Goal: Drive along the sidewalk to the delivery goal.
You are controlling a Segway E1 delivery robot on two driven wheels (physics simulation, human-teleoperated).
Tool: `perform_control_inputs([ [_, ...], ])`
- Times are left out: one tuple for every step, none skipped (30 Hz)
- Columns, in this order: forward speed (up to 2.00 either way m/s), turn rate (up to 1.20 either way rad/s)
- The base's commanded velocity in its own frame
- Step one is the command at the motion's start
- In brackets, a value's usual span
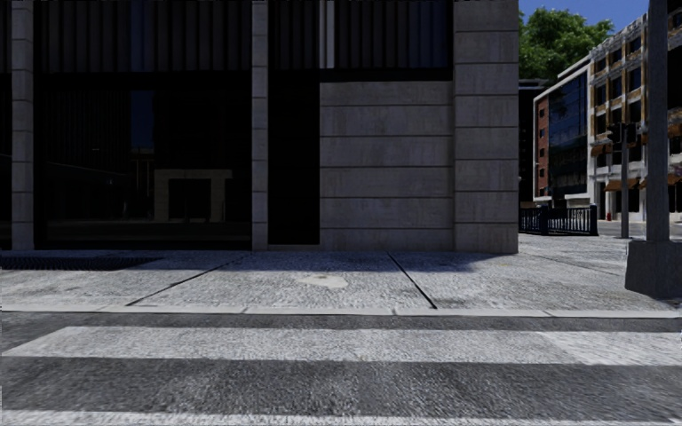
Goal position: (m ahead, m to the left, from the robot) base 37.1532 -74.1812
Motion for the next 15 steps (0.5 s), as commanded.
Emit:
perform_control_inputs([
  [2.00,-0.57],
  [2.00,-0.57],
  [2.00,-0.57],
  [2.00,-0.57],
  [2.00,-0.57],
  [2.00,-0.57],
  [2.00,-0.57],
  [2.00,-0.57],
  [2.00,-0.57],
  [2.00,-0.57],
  [2.00,-0.57],
  [2.00,-0.57],
  [2.00,-0.57],
  [2.00,-0.57],
  [2.00,-0.57],
])
